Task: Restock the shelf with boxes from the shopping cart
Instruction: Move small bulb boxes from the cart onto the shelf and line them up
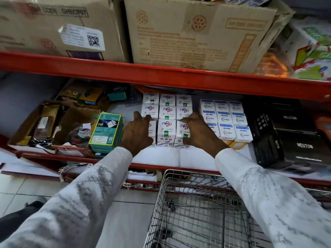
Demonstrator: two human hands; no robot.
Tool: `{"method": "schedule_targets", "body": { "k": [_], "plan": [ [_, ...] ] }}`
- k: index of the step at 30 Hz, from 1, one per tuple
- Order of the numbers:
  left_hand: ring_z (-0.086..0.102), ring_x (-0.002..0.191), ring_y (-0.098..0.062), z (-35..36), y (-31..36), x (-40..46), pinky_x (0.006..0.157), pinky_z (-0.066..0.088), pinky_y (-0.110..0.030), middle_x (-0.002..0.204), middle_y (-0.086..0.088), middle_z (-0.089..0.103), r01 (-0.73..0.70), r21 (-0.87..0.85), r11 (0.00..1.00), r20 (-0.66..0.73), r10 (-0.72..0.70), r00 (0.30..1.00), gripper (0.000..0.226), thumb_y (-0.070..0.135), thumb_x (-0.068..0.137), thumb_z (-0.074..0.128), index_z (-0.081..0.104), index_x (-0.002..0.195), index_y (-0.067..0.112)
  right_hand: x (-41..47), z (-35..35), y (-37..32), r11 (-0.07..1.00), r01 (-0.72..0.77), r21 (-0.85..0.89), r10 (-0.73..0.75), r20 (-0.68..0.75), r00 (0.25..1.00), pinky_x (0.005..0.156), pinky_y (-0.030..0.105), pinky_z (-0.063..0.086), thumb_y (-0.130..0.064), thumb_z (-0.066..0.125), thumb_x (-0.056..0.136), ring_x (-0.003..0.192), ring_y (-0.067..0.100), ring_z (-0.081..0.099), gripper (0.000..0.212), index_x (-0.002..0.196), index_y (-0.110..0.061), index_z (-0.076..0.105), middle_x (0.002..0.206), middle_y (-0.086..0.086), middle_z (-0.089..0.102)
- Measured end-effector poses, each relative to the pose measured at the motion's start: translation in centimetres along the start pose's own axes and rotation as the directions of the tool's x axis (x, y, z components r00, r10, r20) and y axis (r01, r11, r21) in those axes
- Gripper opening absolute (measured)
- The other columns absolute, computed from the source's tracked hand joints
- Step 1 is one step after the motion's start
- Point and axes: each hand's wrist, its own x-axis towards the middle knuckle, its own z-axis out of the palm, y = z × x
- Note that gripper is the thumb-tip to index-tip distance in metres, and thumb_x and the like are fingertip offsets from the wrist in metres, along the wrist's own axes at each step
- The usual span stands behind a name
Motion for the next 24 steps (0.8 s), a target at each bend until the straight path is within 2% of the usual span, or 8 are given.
{"method": "schedule_targets", "body": {
  "k": [8, 11, 13, 15, 17, 18, 20, 24],
  "plan": [
    [0.065, 0.110, -0.040, 1.3, -1.4, -1.7, 0.091, 0.058, -0.046, 0.145, -0.012, 0.043, -0.038, -0.156, 0.987, -0.096, 0.023, 0.995, 0.076, 0.016, 0.071, 0.074, 0.049, 0.143, 0.021, -3.1, 1.0, 0.1, 0.999, 0.044, 0.012, -0.041, -0.158, 0.987, 0.109, 0.038, 0.046, -0.021, 0.078, 0.078, 0.135, 0.026, 0.044, 0.078, 0.148, -0.015, 0.046, 0.146, 0.006, 0.047],
    [0.064, 0.109, -0.035, 2.3, -2.5, -3.3, 0.092, 0.057, -0.042, 0.136, -0.012, 0.054, -0.038, -0.347, 0.937, -0.261, -0.057, 0.964, 0.065, 0.022, 0.074, 0.076, 0.055, 0.136, 0.015, -6.1, 2.2, -0.2, 0.978, 0.051, 0.202, 0.023, -0.348, 0.937, 0.102, 0.031, 0.049, -0.022, 0.074, 0.081, 0.116, 0.023, 0.056, 0.059, 0.137, -0.016, 0.058, 0.132, 0.004, 0.056],
    [0.064, 0.108, -0.036, 3.4, -2.7, -4.4, 0.090, 0.056, -0.041, 0.130, -0.016, 0.061, 0.019, -0.511, 0.859, -0.291, -0.194, 0.937, 0.060, 0.026, 0.078, 0.079, 0.058, 0.130, 0.007, -8.2, 3.8, -1.0, 0.896, 0.015, 0.443, 0.196, -0.425, 0.884, 0.090, 0.028, 0.053, -0.019, 0.074, 0.081, 0.100, 0.019, 0.062, 0.044, 0.124, -0.017, 0.066, 0.116, 0.003, 0.061],
    [0.064, 0.112, -0.036, 4.5, -2.6, -4.8, 0.090, 0.057, -0.042, 0.129, -0.019, 0.063, 0.183, -0.723, 0.667, -0.129, -0.390, 0.912, 0.064, 0.031, 0.080, 0.081, 0.057, 0.133, 0.005, -9.2, 5.6, -1.8, 0.701, -0.119, 0.703, 0.466, -0.324, 0.823, 0.081, 0.027, 0.055, -0.019, 0.076, 0.081, 0.092, 0.017, 0.066, 0.037, 0.117, -0.016, 0.068, 0.110, 0.002, 0.066],
    [0.067, 0.108, -0.036, 4.9, -2.3, -4.6, 0.089, 0.060, -0.051, 0.125, -0.018, 0.065, 0.362, -0.890, 0.278, 0.193, -0.489, 0.851, 0.071, 0.037, 0.082, 0.079, 0.051, 0.140, 0.008, -8.7, 6.5, -2.1, 0.319, -0.293, 0.901, 0.690, -0.009, 0.724, 0.092, 0.035, 0.056, -0.023, 0.077, 0.083, 0.097, 0.023, 0.069, 0.042, 0.121, -0.011, 0.066, 0.113, 0.004, 0.069],
    [0.069, 0.104, -0.037, 5.0, -2.2, -4.4, 0.090, 0.060, -0.053, 0.123, -0.017, 0.065, 0.411, -0.906, 0.102, 0.320, -0.469, 0.823, 0.073, 0.039, 0.082, 0.078, 0.049, 0.142, 0.008, -8.1, 6.6, -2.1, 0.096, -0.321, 0.942, 0.711, 0.161, 0.685, 0.100, 0.039, 0.055, -0.024, 0.076, 0.084, 0.105, 0.026, 0.068, 0.046, 0.126, -0.009, 0.064, 0.116, 0.007, 0.069],
    [0.070, 0.104, -0.041, 5.1, -2.2, -3.9, 0.094, 0.059, -0.053, 0.129, -0.018, 0.062, 0.421, -0.906, -0.045, 0.399, -0.423, 0.813, 0.073, 0.039, 0.083, 0.077, 0.048, 0.142, 0.009, -7.0, 6.0, -2.2, -0.211, -0.307, 0.928, 0.643, 0.368, 0.671, 0.106, 0.042, 0.052, -0.028, 0.074, 0.087, 0.120, 0.030, 0.062, 0.048, 0.130, -0.008, 0.063, 0.111, 0.007, 0.064],
    [0.069, 0.106, -0.035, 5.6, -2.1, -3.2, 0.097, 0.058, -0.052, 0.130, -0.020, 0.063, 0.380, -0.919, -0.099, 0.388, -0.379, 0.840, 0.067, 0.034, 0.082, 0.079, 0.052, 0.139, 0.010, -5.4, 5.5, -2.3, -0.265, -0.301, 0.916, 0.627, 0.401, 0.668, 0.108, 0.039, 0.050, -0.037, 0.076, 0.084, 0.124, 0.028, 0.057, 0.061, 0.136, -0.013, 0.058, 0.125, 0.007, 0.058]
  ]
}}
